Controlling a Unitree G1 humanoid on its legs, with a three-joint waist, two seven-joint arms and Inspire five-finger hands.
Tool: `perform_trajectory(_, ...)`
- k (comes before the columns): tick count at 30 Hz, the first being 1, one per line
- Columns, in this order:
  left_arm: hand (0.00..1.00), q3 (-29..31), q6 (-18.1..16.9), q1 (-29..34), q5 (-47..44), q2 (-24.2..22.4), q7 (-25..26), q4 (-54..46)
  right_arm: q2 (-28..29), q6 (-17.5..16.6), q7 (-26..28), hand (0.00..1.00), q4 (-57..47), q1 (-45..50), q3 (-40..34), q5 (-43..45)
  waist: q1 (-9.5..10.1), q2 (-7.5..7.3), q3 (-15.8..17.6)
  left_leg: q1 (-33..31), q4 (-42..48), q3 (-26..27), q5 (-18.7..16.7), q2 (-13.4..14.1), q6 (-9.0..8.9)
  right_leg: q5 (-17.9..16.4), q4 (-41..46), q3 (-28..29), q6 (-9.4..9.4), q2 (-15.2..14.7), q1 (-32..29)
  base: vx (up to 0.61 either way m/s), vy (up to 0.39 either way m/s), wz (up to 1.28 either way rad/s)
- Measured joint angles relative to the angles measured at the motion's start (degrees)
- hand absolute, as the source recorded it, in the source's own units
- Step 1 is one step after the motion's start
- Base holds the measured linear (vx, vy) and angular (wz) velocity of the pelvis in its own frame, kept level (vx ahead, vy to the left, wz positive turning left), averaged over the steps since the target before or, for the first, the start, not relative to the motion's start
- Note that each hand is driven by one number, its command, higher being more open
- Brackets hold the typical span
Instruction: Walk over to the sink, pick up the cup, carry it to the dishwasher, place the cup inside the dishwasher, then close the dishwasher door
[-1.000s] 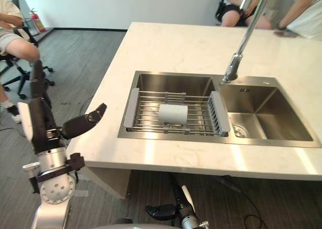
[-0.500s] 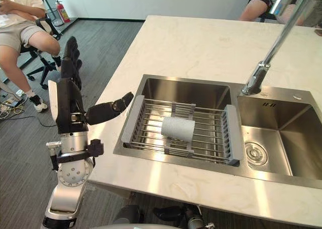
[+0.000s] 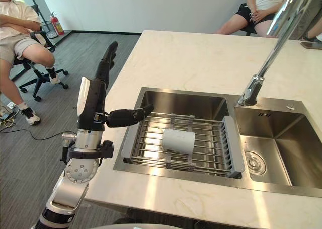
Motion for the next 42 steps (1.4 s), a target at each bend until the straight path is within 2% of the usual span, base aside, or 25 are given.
perform_trajectory(6,1.0,-1.3,0.0,-2.0,0.6,4.1,-3.6,1.7,1.7,0.5,-0.9,1.0,-4.1,3.7,-4.5,2.5,-0.2,-0.2,-0.5,0.6,-1.5,0.2,0.7,0.3,-0.13,0.5,0.0,0.6,-0.53,0.3,0.0,0.0,-0.018,-0.03)
perform_trajectory(15,1.0,-4.0,0.4,-4.2,4.1,8.3,-9.0,5.3,3.3,0.5,-1.9,1.0,-6.9,5.4,-8.1,5.8,-1.51,-0.54,-0.8,0.5,-1.7,0.2,1.6,-0.8,0.69,1.2,-0.1,0.7,0.29,-0.4,0.0,-0.05,0.019,0.01)
perform_trajectory(18,1.0,-6.1,0.5,-6.1,4.1,9.1,-10.0,8.5,3.2,0.5,-2.3,1.0,-7.0,6.1,-9.1,5.8,-1.66,-0.65,-2.3,0.4,-2.1,0.0,2.1,-1.1,0.91,1.4,-0.2,0.4,0.54,-0.8,-0.1,-0.04,0.016,0.05)
perform_trajectory(22,1.0,-7.7,1.4,-9.6,4.1,9.3,-11.3,11.2,3.3,0.5,-2.2,1.0,-6.9,6.1,-9.0,5.8,-2.08,-0.72,-2.5,0.0,-3.1,-0.7,3.2,-1.4,0.89,1.6,-0.3,-0.3,0.68,-1.1,-0.5,-0.05,0.001,0.1)
perform_trajectory(26,1.0,-12.8,1.4,-12.8,4.1,10.0,-13.1,13.9,3.1,0.5,-2.2,1.0,-5.5,6.0,-9.0,5.8,-2.15,-0.81,-2.5,-0.1,-5.3,-1.5,5.0,-1.6,0.64,1.8,-0.6,-1.1,0.9,-1.2,-1.4,-0.01,-0.019,0.1)
perform_trajectory(34,1.0,-19.9,2.8,-18.4,5.1,9.1,-16.1,22.9,3.1,0.6,-1.8,1.0,-2.2,5.2,-9.0,5.8,-3.1,-0.88,-2.5,0.0,-5.9,-1.7,5.4,-1.5,0.48,1.8,-0.8,-1.5,0.9,-1.0,-1.4,0.01,-0.008,0.02)
perform_trajectory(42,1.0,-21.7,3.8,-22.3,5.2,7.8,-16.7,25.4,3.1,0.7,-1.0,1.0,-1.1,5.0,-8.9,5.9,-3.48,-1.31,-2.2,0.0,-7.3,-1.8,6.2,-1.4,0.36,1.8,-0.8,-1.7,0.9,-1.0,-2.0,0.0,0.0,0.0)
